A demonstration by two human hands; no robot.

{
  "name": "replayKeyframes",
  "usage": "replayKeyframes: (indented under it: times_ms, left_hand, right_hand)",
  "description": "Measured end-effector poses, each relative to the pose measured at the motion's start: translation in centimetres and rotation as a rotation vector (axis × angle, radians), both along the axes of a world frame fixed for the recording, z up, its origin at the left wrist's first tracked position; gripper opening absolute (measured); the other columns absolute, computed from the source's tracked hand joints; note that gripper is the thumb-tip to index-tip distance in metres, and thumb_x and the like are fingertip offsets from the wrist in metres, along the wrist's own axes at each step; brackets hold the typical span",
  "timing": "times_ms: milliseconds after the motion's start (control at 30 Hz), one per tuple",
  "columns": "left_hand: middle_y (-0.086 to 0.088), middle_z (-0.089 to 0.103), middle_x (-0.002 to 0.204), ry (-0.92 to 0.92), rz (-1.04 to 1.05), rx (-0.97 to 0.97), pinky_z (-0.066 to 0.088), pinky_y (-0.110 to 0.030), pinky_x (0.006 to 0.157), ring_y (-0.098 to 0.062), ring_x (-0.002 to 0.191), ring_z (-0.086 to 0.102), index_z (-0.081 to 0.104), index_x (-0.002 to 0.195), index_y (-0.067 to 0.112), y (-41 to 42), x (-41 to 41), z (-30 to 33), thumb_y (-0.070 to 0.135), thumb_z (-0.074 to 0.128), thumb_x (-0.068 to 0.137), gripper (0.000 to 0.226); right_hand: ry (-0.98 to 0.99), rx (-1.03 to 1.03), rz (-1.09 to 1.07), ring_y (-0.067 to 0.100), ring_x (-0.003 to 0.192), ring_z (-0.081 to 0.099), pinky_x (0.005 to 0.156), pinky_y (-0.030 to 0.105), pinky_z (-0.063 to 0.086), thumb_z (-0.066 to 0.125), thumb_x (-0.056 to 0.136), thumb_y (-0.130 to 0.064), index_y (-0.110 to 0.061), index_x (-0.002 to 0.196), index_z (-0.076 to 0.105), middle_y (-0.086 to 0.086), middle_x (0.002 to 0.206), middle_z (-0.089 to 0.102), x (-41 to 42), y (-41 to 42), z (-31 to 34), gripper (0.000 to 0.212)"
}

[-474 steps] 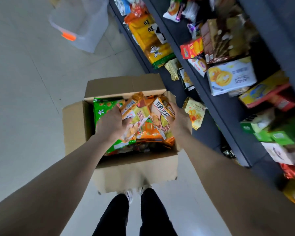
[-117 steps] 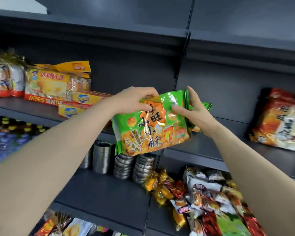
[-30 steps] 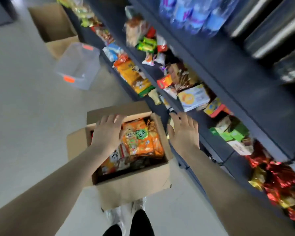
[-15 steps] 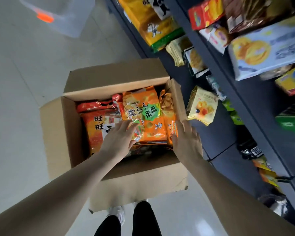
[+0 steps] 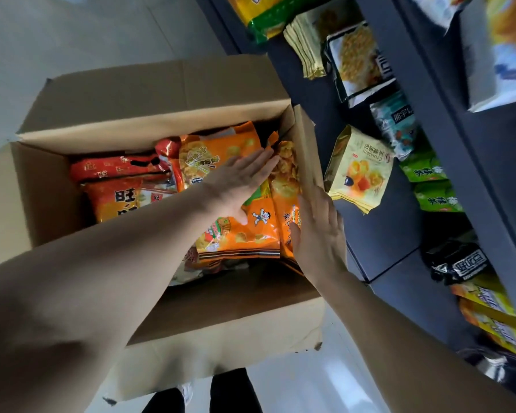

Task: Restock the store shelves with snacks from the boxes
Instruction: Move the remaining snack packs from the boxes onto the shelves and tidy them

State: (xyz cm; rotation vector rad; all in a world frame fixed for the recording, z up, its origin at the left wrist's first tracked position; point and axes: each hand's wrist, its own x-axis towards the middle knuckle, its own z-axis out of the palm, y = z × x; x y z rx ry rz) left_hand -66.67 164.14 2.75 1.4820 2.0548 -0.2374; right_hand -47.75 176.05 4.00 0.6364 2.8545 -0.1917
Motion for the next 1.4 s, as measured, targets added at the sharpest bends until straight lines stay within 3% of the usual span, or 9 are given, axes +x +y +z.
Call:
replayKeyframes:
  times_ms: [200,533,767,900,1033,1133,1267,1333,1400]
  left_hand:
    - [-0.010,-0.019,0.163,0.061,-0.046,-0.058,0.018,-0.046,0.119,-0.030,0.152,-0.001,-0.024,0.152,0.022,-0.8,-0.4,0.1,0.071,0.074,0.064,0.141]
    - [-0.008,0.034,0.145,0.257,0.070,-0.086,0.039,-0.037,0.100,-0.027,0.126,0.036,-0.005,0.157,0.026,-4.9,-0.5,3.4,0.077,0.070,0.063,0.131]
    - [-0.015,0.038,0.142,0.272,0.136,0.024,0.037,-0.047,0.103,-0.035,0.127,0.038,0.048,0.139,0.036,-8.5,-0.9,5.7,0.045,0.080,0.074,0.073]
    - [-0.022,0.047,0.137,0.309,0.118,0.222,0.024,-0.056,0.116,-0.042,0.138,0.034,0.067,0.115,0.022,-10.9,-0.3,5.0,0.017,0.078,0.073,0.043]
    - [-0.015,0.028,0.160,0.352,0.000,0.224,0.007,-0.052,0.123,-0.036,0.151,0.006,0.058,0.124,0.018,-12.3,0.3,5.5,0.006,0.058,0.084,0.042]
    - [-0.015,0.062,0.132,0.388,-0.088,0.170,0.015,-0.047,0.123,-0.034,0.135,0.047,0.054,0.122,0.013,-13.1,0.9,5.9,0.003,0.055,0.089,0.035]
    - [-0.009,0.066,0.072,0.231,0.100,0.270,0.056,-0.036,0.077,-0.025,0.065,0.065,0.063,0.091,0.009,-14.2,1.1,8.5,0.001,0.079,0.073,0.025]
    - [-0.009,0.067,0.073,0.163,0.231,0.167,0.055,-0.030,0.051,-0.023,0.057,0.063,0.065,0.103,0.008,-15.7,1.8,10.2,0.017,0.088,0.069,0.042]
    - [-0.012,0.069,0.091,0.106,0.370,0.059,0.057,-0.034,0.053,-0.025,0.072,0.068,0.056,0.125,0.009,-17.3,2.6,12.1,0.031,0.080,0.079,0.057]
  right_hand:
    - [-0.009,-0.012,-0.051,0.037,0.136,0.042,0.103,0.051,0.046,0.052,0.096,-0.036,-0.014,0.144,0.046,0.017,0.153,0.036,0.0,-1.0,-0.2,0.053]
    - [-0.107,-0.105,-0.126,0.038,0.139,0.039,0.098,0.052,0.050,0.062,0.094,-0.040,-0.005,0.152,0.032,0.018,0.157,0.029,-3.5,-2.7,0.5,0.073]
    - [-0.199,-0.119,-0.136,0.043,0.146,0.024,0.101,0.053,0.047,0.074,0.087,-0.032,-0.031,0.144,0.037,0.019,0.163,0.005,-4.9,-4.6,-0.6,0.068]
    - [-0.270,-0.258,-0.280,0.039,0.110,0.059,0.077,0.042,0.059,0.065,0.094,-0.018,-0.044,0.145,0.024,0.021,0.137,0.040,-5.1,-4.8,-0.9,0.070]
    - [-0.198,-0.332,-0.346,0.039,0.100,0.061,0.067,0.040,0.054,0.058,0.097,-0.011,-0.044,0.144,0.028,0.020,0.124,0.048,-4.9,-3.5,0.7,0.065]
    - [-0.155,-0.340,-0.355,0.038,0.106,0.058,0.068,0.033,0.043,0.057,0.097,-0.009,-0.039,0.143,0.035,0.018,0.126,0.050,-4.7,-3.2,3.4,0.060]
    - [-0.064,-0.328,-0.277,0.038,0.101,0.059,0.073,0.037,0.048,0.058,0.093,-0.002,-0.035,0.139,0.040,0.016,0.119,0.056,-3.8,-3.6,7.6,0.059]
    - [-0.018,-0.314,-0.252,0.036,0.099,0.060,0.074,0.039,0.051,0.059,0.093,-0.001,-0.034,0.138,0.041,0.015,0.117,0.059,-3.3,-3.7,9.8,0.058]
    - [0.028,-0.295,-0.253,0.035,0.100,0.060,0.075,0.042,0.052,0.060,0.092,-0.001,-0.033,0.137,0.045,0.014,0.118,0.060,-2.8,-3.9,12.3,0.057]
